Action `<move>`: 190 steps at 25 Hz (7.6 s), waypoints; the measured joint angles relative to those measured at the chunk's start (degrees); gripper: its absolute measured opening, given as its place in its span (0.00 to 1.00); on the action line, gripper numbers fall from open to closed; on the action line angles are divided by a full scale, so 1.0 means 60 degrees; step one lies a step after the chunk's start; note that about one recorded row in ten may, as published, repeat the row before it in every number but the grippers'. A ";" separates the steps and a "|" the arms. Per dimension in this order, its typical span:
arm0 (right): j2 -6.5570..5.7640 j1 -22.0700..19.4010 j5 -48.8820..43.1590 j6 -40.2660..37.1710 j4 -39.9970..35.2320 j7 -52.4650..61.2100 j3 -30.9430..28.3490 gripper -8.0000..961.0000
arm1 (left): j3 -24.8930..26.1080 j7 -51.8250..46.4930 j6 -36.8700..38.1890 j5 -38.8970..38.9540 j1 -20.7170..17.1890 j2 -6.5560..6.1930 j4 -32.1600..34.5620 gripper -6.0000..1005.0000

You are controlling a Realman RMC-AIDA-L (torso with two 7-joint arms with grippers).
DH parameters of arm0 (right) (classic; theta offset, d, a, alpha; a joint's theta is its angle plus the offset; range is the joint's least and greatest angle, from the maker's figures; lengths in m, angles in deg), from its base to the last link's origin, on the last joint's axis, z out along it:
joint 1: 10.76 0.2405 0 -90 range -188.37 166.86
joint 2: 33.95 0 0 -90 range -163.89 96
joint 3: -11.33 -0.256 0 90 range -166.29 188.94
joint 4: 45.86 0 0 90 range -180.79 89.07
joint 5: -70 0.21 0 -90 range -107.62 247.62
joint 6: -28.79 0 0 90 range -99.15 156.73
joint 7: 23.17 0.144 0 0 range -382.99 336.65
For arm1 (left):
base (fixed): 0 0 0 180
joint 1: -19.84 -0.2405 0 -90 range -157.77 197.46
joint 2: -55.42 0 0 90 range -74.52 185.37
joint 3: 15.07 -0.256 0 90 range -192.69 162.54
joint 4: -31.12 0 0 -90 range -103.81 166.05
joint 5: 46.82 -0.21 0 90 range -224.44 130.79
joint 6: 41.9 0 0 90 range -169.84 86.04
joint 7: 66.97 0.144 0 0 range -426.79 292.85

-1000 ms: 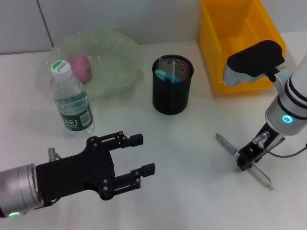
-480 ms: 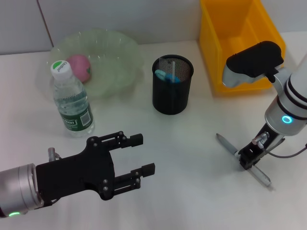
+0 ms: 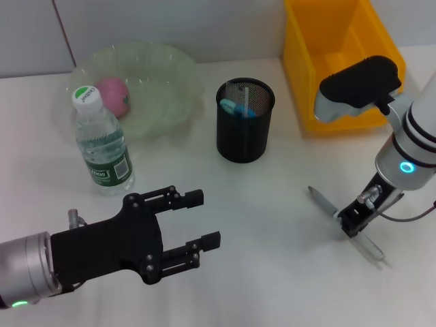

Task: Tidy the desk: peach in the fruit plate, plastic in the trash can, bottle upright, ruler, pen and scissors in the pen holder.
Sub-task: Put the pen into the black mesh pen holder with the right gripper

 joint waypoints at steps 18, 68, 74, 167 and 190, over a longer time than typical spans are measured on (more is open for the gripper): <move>-0.0024 -0.0039 0.1926 -0.1019 -0.0910 -0.0446 -0.2283 0.14 | -0.0048 0.0010 0.0006 0.0000 0.0002 0.0007 0.0025 0.64; -0.0112 -0.1074 1.1293 -0.1584 0.7327 -0.0180 -0.9273 0.14 | 0.0614 0.0028 0.0561 0.0053 0.0236 0.0031 0.0511 0.64; -0.0173 -0.1069 1.1707 -0.1105 0.8128 -0.0070 -0.9283 0.14 | 0.0869 -0.0094 0.0599 0.0063 0.0205 0.0031 0.0482 0.64; 0.0118 -0.4037 1.2230 0.7542 -0.3050 -2.8001 -0.1661 0.14 | 0.0898 0.0503 0.0835 0.0100 -0.0283 0.0116 -0.0094 0.64; -0.0294 -0.5004 1.5555 0.7357 -0.2458 -3.6518 -0.0181 0.14 | 0.1022 0.0299 0.0809 0.0328 -0.0261 0.0107 -0.0311 0.63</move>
